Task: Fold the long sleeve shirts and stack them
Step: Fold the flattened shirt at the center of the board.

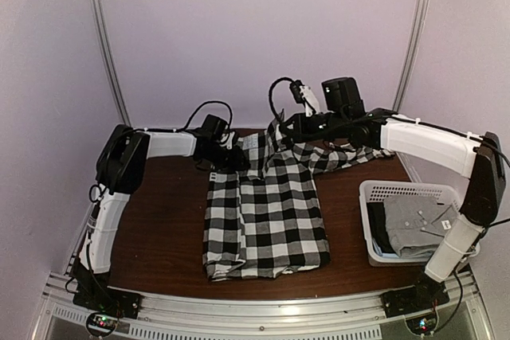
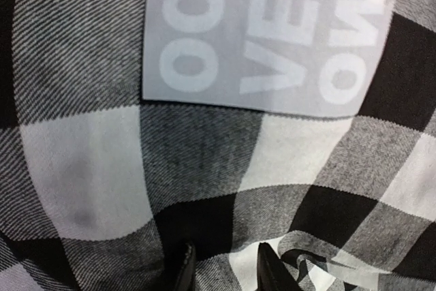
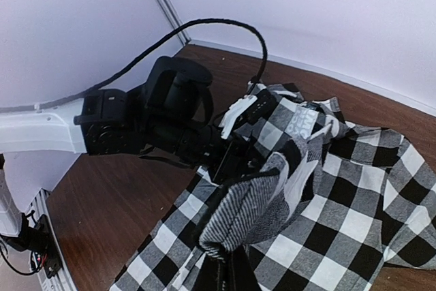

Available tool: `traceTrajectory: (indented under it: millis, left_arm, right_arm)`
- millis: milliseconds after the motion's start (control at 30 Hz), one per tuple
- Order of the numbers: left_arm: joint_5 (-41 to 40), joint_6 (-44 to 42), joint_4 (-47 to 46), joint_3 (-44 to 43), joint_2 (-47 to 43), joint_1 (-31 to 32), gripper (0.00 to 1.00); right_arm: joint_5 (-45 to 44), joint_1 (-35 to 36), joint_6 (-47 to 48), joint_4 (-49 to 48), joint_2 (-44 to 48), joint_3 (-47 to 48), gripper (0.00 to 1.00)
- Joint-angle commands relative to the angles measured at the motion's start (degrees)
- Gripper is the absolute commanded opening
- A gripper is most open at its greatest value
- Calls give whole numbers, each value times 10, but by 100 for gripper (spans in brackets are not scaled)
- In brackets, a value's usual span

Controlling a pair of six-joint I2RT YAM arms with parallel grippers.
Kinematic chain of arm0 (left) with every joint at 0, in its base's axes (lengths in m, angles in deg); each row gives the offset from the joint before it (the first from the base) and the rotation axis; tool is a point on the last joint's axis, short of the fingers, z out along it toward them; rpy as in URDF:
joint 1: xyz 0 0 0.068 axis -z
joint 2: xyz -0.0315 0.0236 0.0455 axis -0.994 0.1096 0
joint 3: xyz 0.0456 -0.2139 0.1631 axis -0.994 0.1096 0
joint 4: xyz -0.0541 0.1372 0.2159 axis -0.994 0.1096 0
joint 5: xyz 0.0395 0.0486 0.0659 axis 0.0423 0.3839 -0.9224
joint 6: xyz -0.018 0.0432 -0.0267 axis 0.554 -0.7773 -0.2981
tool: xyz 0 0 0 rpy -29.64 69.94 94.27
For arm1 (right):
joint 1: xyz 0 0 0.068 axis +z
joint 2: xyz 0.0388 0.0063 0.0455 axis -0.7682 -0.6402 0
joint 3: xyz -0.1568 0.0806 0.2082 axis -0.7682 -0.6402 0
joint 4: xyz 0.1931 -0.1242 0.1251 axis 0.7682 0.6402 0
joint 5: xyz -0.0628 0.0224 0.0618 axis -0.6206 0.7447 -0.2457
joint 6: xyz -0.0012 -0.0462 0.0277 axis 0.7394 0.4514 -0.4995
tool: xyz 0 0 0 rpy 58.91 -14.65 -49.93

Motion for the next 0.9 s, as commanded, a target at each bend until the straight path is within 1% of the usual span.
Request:
traceTrajectory:
  millis: [0,100,233,333,433,500,700,867]
  left_arm:
    - [7,12,-15,-11,25,-4,33]
    - [19,13,-17,-15,20,-5,33]
    - [29,20,-26,-6,-6,-7,34]
    - [30,33,-44,24,-41,-13,34]
    - [27,40,-69,69,-81,-21,38]
    - [22,38,-70,75,-92,-24,39]
    - [32,45,-73,58,-69,-39,39]
    - [13,48,-57,31,-51,-47,39]
  right_arm:
    - [12,54,18,11,-10,-6,0]
    - [14,83,26,23,-35,0,0]
    - [32,98,25,18,-60,1,0]
    - [47,103,27,28,-87,12,0]
    - [58,113,32,36,-113,25,0]
    - [62,120,34,38,-129,36,0]
    - [74,138,39,54,-166,69,0]
    - [70,150,39,68,-184,72,0]
